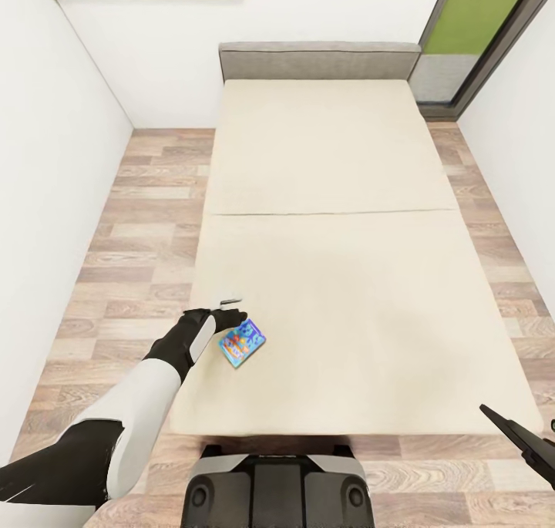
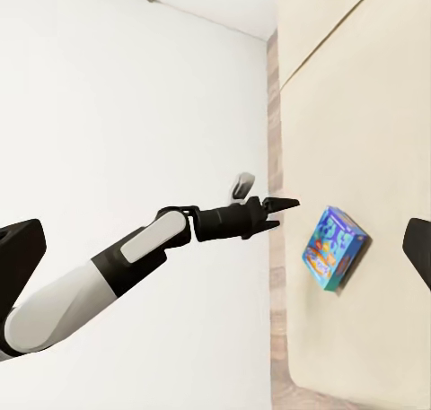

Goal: Put all the toys in the child's room - the three board games (two on the bed and one on the table), the two jigsaw puzzles on the table, and the tennis ball on the table - inside the toy box on the table in the child's room.

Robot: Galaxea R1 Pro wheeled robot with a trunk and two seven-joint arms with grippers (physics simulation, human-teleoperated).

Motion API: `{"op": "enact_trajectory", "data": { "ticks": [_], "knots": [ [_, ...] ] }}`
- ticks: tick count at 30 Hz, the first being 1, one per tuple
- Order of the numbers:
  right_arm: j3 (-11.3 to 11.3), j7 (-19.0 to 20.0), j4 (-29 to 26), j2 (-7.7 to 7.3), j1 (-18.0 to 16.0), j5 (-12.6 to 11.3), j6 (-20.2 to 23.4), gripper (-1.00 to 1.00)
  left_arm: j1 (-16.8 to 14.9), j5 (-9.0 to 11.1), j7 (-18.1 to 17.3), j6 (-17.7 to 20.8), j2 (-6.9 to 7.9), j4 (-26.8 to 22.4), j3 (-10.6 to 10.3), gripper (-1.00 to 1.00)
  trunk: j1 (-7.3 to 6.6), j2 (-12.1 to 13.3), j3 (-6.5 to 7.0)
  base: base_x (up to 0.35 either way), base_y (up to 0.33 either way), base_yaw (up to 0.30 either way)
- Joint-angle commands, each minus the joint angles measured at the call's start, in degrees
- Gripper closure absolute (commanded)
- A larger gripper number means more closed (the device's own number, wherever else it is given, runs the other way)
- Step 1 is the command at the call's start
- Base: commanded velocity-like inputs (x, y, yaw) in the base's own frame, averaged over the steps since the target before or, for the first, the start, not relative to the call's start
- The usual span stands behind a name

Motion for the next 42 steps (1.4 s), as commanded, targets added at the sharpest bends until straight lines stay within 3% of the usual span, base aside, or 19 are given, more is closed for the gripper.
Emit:
{"op": "enact_trajectory", "data": {
  "ticks": [1, 16, 24, 42],
  "knots": [
    [-0.02, 0.11, -0.02, -0.01, 0.0, -0.1, 0.6, -1.0, -0.01, 0.58, 0.24, 0.31, -0.02, -0.11, 0.08, -1.0, 0.03, -0.09, -0.16, 0.0, 0.0, 0.0],
    [-0.03, 0.08, -0.02, -0.01, 0.0, -0.15, 0.6, -1.0, -0.01, 0.71, 0.42, 0.52, -0.21, -6.8, 0.08, -1.0, 0.03, -0.09, -1.57, 0.0, 0.0, 0.0],
    [0.0, 0.06, -0.02, -0.01, 0.0, -0.15, 0.6, -1.0, -0.01, 0.75, 1.77, 1.02, -1.86, -11.16, 0.01, -1.0, 0.03, -0.09, -2.32, 0.0, 0.0, 0.0],
    [-0.06, 0.08, -0.02, -0.1, 0.0, -0.19, 0.6, -1.0, -0.01, 0.71, 4.3, 1.08, -2.64, -12.47, -0.16, -1.0, 0.03, -0.09, -4.01, 0.0, 0.0, 0.0]
  ]
}}
